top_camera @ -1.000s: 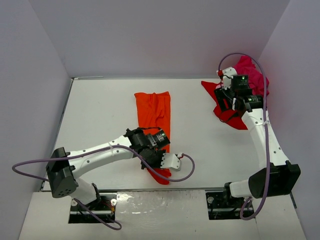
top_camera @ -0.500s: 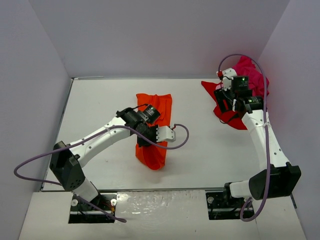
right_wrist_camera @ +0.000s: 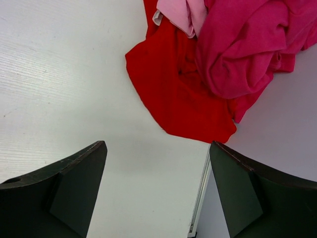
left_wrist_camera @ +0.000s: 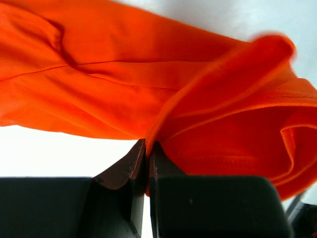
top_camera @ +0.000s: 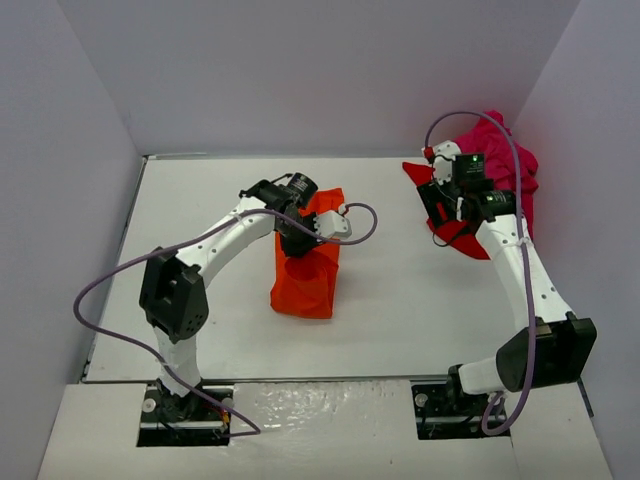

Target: Fold and stack the t-shirts

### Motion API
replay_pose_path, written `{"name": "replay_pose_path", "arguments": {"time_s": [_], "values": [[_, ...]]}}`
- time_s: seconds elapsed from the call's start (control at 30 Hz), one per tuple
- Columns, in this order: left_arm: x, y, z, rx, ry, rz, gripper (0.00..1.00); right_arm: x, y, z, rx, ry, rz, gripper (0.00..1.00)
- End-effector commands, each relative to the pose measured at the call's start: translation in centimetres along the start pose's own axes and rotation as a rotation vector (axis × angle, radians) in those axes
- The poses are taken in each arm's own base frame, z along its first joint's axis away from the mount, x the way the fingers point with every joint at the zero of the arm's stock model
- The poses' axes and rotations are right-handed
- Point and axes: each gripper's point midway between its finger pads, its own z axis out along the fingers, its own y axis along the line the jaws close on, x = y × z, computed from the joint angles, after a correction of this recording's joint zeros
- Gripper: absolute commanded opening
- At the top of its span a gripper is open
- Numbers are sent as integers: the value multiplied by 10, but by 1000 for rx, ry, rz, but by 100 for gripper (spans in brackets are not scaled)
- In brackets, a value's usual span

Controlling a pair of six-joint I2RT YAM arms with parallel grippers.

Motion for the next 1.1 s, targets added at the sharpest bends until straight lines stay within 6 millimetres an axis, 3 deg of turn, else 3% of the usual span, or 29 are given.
{"name": "replay_pose_path", "arguments": {"time_s": [0.0,0.13,0.2,0.23,0.27,0.3,0.37,0.43,0.5,0.57,0.6,0.67,0.8,0.87,0.9,0.93,0.97,1.07], "values": [[-8,28,2,-16,-34,7,0,-10,10,6,-16,-30,-11,82],[-2,52,23,-19,-13,-42,1,-6,21,19,-38,0,-40,80],[-3,68,34,-60,-27,-65,9,-4,26,25,-46,12,-49,80],[-4,76,35,-85,-38,-77,16,-3,28,27,-47,16,-53,80],[-6,83,35,-117,-49,-94,45,-3,29,28,-50,19,-55,80],[-7,91,34,-152,-61,-110,65,-2,30,30,-51,22,-57,80],[-14,110,29,-249,-106,-155,77,-1,32,32,-51,26,-61,80],[-19,124,14,-332,-126,-177,81,-4,31,31,-46,18,-54,79],[-25,134,-5,-407,-150,-204,82,-9,31,25,-46,-3,-48,77],[-27,136,-29,-439,-179,-211,82,-13,35,17,-72,-24,-55,69],[-26,129,-34,-407,-186,-210,82,-13,46,12,-123,-31,-75,59],[-23,121,-50,-399,-202,-199,83,-15,70,5,-204,-44,-132,54],[-4,96,-49,-336,-154,-172,85,-15,95,2,-259,-43,-198,55],[1,85,-46,-303,-146,-171,84,-19,87,3,-221,-41,-184,52],[3,78,-43,-270,-145,-166,83,-23,84,0,-219,-51,-182,41],[5,64,-38,-207,-147,-153,80,-31,82,-7,-228,-80,-186,13],[6,57,-37,-185,-150,-152,76,-39,82,-15,-246,-114,-191,3],[-1,33,-34,-66,-197,-145,59,-51,77,-25,-239,-145,-203,0]]}}
